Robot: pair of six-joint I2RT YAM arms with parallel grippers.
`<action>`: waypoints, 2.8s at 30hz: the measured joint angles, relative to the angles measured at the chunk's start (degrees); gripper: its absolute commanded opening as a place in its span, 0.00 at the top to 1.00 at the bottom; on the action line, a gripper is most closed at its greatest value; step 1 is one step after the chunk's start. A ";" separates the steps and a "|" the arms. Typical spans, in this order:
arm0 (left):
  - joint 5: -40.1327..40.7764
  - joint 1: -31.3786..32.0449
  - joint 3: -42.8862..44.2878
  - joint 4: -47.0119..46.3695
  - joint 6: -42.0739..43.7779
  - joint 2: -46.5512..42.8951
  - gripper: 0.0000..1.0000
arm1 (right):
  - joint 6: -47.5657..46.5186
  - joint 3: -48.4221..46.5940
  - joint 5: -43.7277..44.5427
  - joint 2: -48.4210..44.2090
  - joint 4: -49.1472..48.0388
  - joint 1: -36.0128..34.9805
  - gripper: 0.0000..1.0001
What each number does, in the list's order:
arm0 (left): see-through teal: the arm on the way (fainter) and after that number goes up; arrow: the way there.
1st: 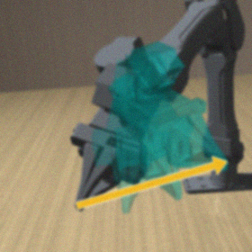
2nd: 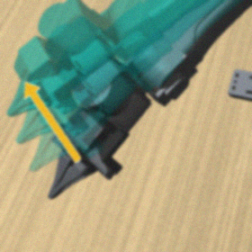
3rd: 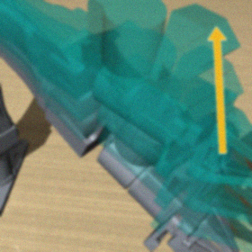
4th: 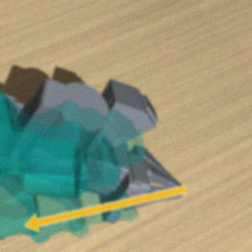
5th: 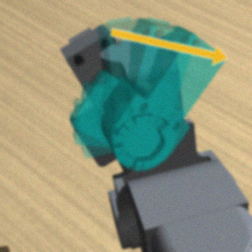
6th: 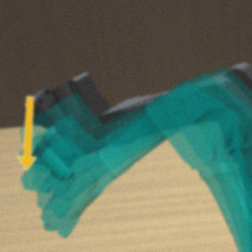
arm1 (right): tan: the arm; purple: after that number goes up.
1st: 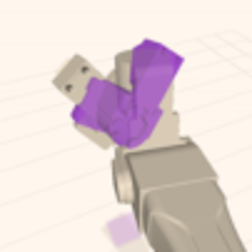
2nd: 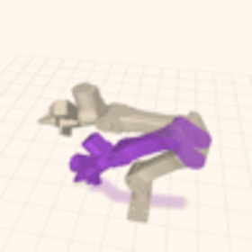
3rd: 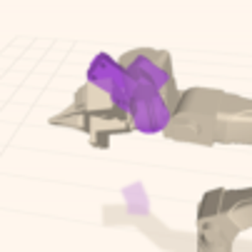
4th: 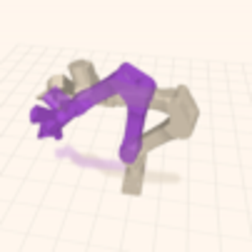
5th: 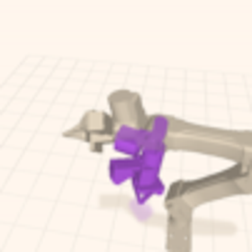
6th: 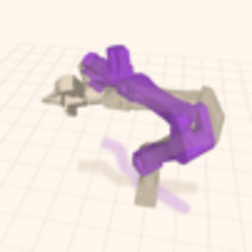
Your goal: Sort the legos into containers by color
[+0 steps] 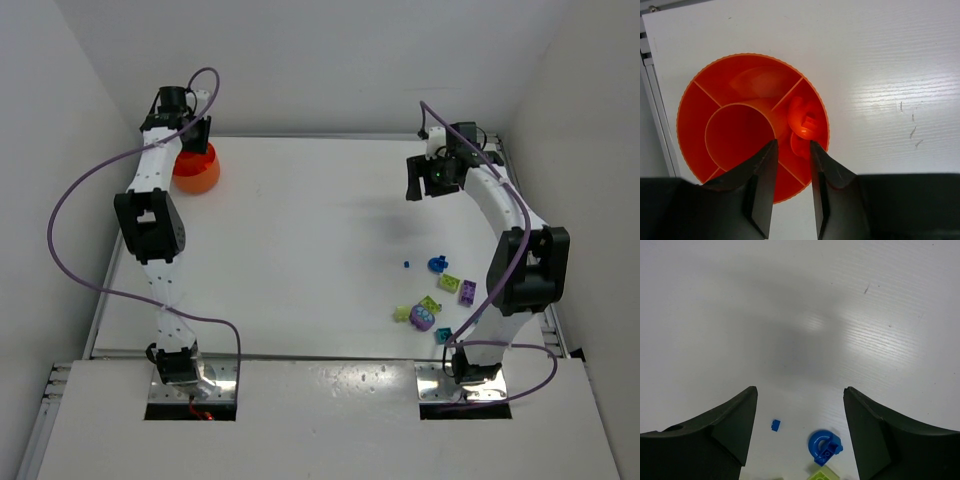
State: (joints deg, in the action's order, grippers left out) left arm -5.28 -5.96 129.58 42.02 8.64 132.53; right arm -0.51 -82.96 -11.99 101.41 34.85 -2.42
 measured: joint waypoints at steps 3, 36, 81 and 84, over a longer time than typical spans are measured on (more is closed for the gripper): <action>0.17 0.02 0.00 -0.09 -0.11 0.13 0.61 | -0.44 0.02 0.04 0.00 0.00 0.00 0.30; -22.43 17.55 -32.06 -12.66 3.63 -27.56 0.24 | -35.47 27.15 5.03 -14.47 15.82 1.92 0.29; -52.54 17.68 -50.56 -38.99 -42.62 -27.74 0.22 | -22.97 -9.57 -28.65 1.01 13.29 -14.40 0.90; -54.66 18.38 -49.42 -43.12 -47.34 -25.09 0.20 | -22.75 -10.29 -28.70 3.45 13.27 -18.01 0.90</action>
State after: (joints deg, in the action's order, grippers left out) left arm -59.94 12.43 80.16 -1.10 -38.70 107.44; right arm -23.27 -93.25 -40.69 104.86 48.12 -20.43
